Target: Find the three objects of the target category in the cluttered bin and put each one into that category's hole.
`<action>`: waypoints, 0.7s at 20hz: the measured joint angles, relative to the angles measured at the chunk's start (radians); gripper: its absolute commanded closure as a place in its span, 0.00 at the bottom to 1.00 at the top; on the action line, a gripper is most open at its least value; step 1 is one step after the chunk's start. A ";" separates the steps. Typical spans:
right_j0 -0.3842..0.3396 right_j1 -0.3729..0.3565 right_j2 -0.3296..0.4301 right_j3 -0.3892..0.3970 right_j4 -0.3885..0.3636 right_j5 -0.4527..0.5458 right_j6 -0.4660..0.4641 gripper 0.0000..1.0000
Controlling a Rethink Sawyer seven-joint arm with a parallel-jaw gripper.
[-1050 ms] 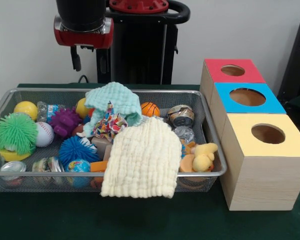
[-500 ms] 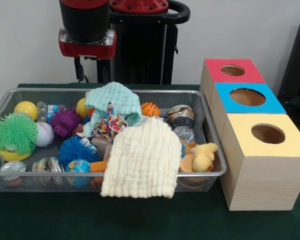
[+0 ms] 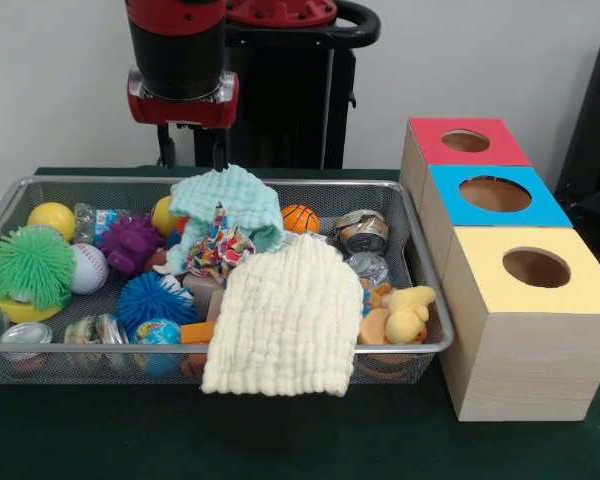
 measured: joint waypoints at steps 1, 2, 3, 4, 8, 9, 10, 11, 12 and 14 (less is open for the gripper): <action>0.000 0.000 0.000 0.002 0.000 0.000 0.000 0.00; 0.000 0.000 0.000 0.006 0.000 0.000 0.000 0.00; 0.000 0.000 0.000 0.008 0.000 -0.001 0.000 0.00; 0.000 0.000 0.000 0.012 0.000 -0.002 0.000 0.00; 0.000 0.001 0.000 0.014 0.000 -0.003 0.000 0.00; 0.000 0.001 0.000 0.015 0.000 -0.004 0.000 0.00; 0.000 0.001 0.000 0.015 0.000 -0.005 0.000 0.00; 0.000 0.001 0.000 0.015 0.000 -0.007 0.000 0.00; 0.000 0.002 0.000 0.015 0.000 -0.008 0.000 0.00; 0.000 0.004 0.000 0.015 0.001 -0.016 0.000 0.00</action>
